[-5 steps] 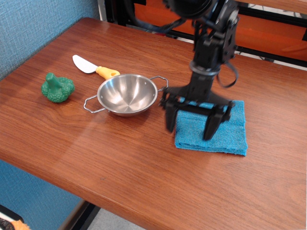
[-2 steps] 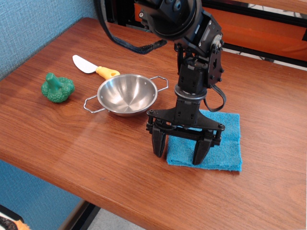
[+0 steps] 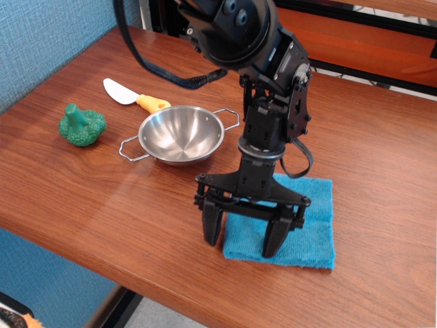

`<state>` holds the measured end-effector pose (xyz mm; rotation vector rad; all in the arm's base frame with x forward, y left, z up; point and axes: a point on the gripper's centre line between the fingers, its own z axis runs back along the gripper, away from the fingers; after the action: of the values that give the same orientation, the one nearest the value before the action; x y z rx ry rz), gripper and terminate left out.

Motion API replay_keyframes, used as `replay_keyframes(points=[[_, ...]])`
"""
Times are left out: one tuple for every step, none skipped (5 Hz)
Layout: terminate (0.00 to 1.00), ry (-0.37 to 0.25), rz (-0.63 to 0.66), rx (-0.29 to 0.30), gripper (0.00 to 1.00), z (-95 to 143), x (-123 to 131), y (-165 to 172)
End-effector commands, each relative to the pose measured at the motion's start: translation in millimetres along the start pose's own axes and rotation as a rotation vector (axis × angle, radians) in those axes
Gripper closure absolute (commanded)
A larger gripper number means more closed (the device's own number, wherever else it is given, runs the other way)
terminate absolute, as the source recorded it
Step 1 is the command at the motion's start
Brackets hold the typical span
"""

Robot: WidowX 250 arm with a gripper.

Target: Bring the blue cloth to the front edge from the back

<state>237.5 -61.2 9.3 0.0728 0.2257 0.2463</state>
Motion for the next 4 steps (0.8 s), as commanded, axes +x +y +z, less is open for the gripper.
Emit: replay_keyframes(points=[[0.00,-0.122,0.015,-0.045,0.00,47,0,6],[0.00,-0.249,-0.018,-0.030,0.00,73,15,5],[0.00,-0.327,-0.033,-0.003,0.00,96,23,4],[0.00,-0.288,-0.029,0.021,0.00,102,29,24]])
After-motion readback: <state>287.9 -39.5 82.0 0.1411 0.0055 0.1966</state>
